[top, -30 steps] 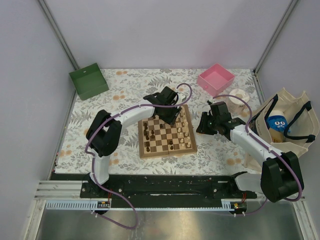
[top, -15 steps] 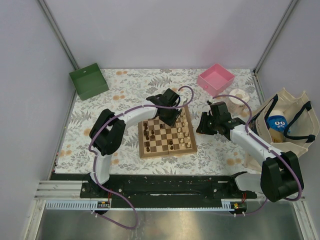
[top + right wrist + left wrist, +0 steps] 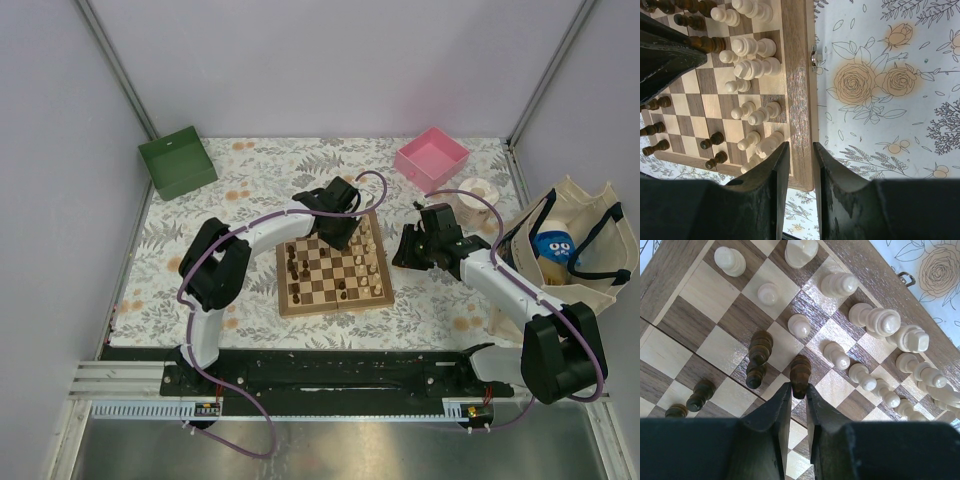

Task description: Set up the chess pieces on the board

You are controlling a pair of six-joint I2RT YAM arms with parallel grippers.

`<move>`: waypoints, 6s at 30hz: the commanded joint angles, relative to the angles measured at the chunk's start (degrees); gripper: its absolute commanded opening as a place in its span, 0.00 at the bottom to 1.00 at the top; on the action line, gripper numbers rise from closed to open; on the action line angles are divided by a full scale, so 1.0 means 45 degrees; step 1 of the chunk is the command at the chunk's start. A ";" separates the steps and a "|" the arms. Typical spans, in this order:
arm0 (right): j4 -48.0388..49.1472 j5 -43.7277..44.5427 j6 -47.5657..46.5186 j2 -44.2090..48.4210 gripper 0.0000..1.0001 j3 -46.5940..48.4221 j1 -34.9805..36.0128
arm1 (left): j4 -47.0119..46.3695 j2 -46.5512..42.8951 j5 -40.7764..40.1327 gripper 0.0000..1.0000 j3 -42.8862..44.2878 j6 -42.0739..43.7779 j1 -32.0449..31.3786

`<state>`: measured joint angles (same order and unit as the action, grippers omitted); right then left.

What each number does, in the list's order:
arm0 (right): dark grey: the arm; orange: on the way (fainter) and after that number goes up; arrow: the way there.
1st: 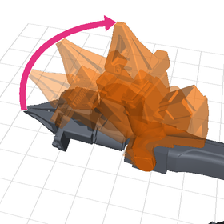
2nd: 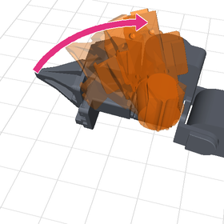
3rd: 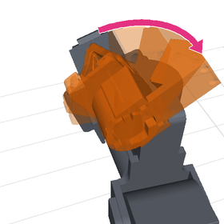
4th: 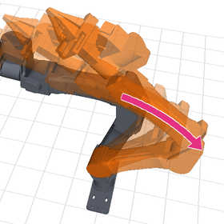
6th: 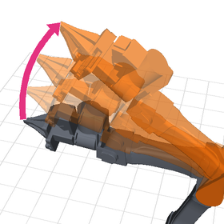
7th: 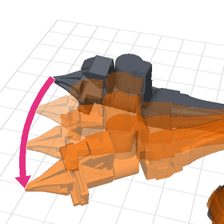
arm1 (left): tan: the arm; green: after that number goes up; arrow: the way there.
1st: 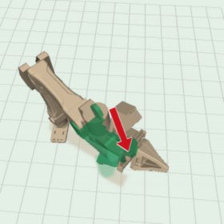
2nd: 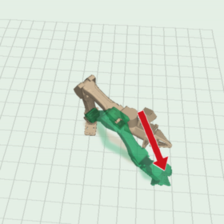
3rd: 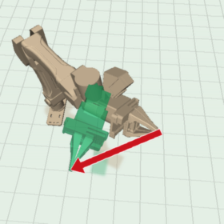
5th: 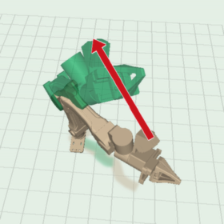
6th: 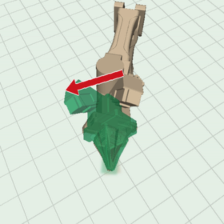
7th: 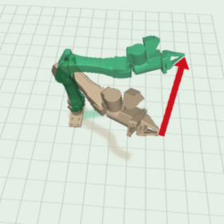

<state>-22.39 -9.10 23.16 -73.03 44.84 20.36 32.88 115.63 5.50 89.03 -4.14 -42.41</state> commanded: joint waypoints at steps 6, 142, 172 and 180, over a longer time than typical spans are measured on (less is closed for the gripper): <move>0.0210 -0.0223 -0.0166 -0.0098 0.34 0.0485 0.0085 | -0.0394 -0.0481 -0.0342 0.13 0.0469 -0.0037 -0.0067; -0.0278 -0.0731 0.0323 0.0566 0.37 0.1051 0.0085 | 0.0174 -0.1849 -0.3409 0.00 -0.1738 -0.2048 0.2863; -0.0083 -0.1082 0.0381 0.0175 0.37 0.1090 0.0085 | 0.0837 -0.2200 -0.3741 0.00 -0.1797 -0.2302 0.2921; -0.0082 -0.1122 0.0342 0.0117 0.37 0.1110 0.0104 | 0.0857 -0.2395 -0.3741 0.00 -0.1875 -0.2322 0.2941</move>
<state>-23.86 -13.17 24.32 -72.29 47.68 20.45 35.42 107.53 -10.79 80.97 -13.91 -29.56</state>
